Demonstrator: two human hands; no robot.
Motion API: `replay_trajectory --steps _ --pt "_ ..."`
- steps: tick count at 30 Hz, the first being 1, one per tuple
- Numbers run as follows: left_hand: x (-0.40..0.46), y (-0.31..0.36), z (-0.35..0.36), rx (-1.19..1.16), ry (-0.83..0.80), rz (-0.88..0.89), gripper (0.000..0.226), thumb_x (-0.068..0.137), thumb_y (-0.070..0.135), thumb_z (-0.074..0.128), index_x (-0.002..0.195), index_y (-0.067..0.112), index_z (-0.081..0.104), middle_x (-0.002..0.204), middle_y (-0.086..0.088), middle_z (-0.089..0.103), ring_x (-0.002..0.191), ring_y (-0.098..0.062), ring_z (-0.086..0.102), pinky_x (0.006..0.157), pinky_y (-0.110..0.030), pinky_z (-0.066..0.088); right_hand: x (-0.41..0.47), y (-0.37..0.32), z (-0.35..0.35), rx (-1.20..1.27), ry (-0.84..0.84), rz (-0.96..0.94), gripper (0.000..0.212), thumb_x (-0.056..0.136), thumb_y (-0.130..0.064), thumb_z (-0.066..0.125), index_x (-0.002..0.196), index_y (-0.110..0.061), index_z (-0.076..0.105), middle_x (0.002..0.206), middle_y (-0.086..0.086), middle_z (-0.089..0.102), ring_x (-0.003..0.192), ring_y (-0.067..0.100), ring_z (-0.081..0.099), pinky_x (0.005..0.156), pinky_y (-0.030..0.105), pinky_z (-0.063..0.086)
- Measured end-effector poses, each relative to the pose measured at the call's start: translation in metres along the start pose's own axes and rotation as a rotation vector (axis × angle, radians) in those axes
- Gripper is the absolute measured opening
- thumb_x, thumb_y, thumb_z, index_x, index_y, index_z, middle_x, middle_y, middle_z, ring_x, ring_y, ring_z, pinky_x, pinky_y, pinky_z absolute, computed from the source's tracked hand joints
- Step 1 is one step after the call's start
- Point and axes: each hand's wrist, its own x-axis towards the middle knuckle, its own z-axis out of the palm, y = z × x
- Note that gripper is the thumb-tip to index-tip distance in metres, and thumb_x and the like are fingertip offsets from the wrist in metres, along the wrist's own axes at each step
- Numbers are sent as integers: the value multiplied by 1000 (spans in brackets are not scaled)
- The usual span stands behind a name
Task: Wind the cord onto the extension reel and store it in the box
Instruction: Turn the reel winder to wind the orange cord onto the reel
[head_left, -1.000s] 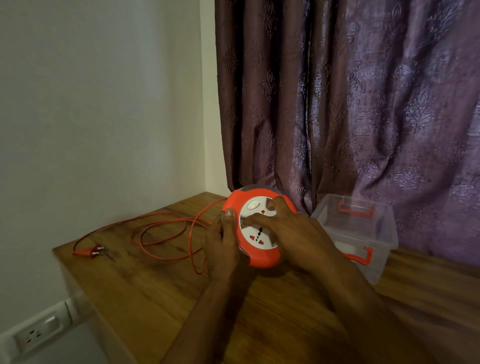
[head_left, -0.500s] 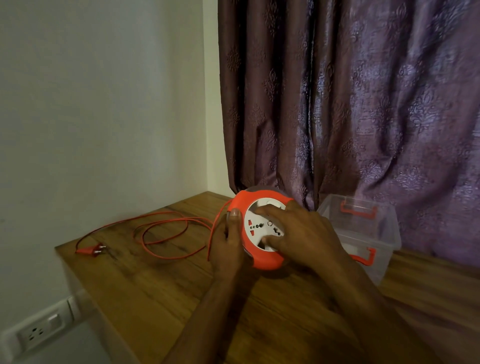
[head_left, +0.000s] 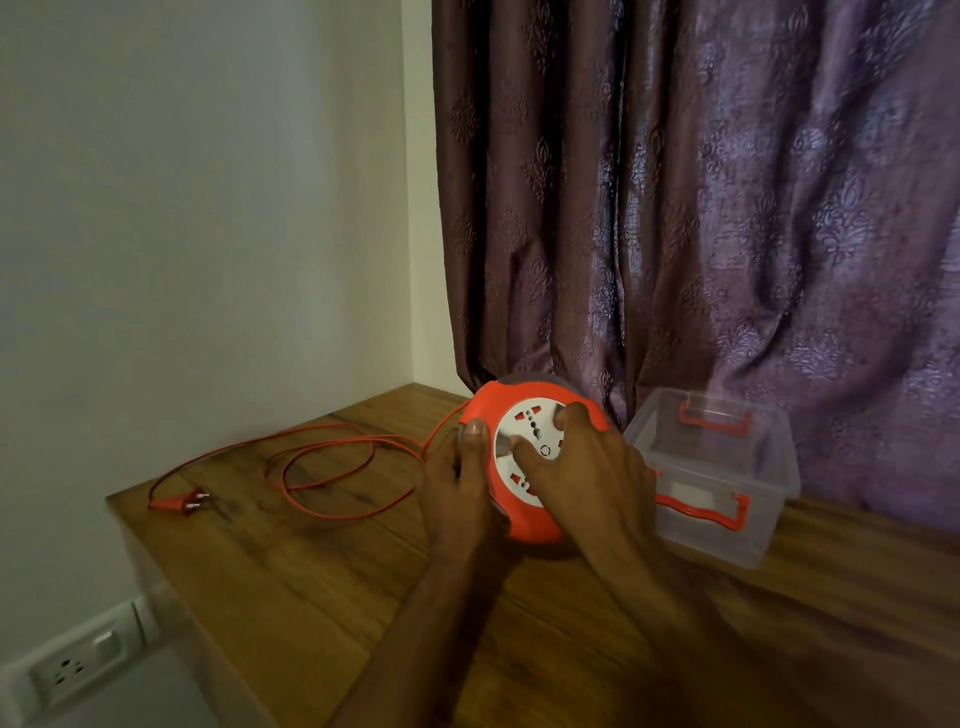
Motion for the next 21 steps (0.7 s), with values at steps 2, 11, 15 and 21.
replay_trajectory --steps 2,11,15,21 --pt "1 0 0 -6 2 -9 39 79 65 48 90 34 69 80 14 76 72 -9 74 55 -19 56 1 0 -3 6 -26 -32 66 81 -68 44 129 -23 40 122 9 59 105 33 57 83 40 46" --pt "8 -3 -2 -84 81 -17 55 82 62 47 107 19 70 95 -1 76 76 -11 74 54 -18 55 2 -7 -15 -152 -169 -437 53 87 -28 52 131 -42 25 142 3 29 103 32 56 71 35 47" --pt "8 -1 -3 -82 85 -78 47 80 60 48 107 26 66 93 4 74 70 -9 74 50 -17 54 4 -1 -20 -185 -307 -466 55 88 -25 50 130 -52 26 151 1 16 111 36 52 81 40 47" --pt "10 -8 -2 -98 74 -76 44 92 49 49 114 16 68 97 -3 75 73 -18 75 52 -21 56 9 5 -26 -219 -358 -491 51 92 -41 44 135 -57 21 153 -1 12 121 30 46 97 41 40"
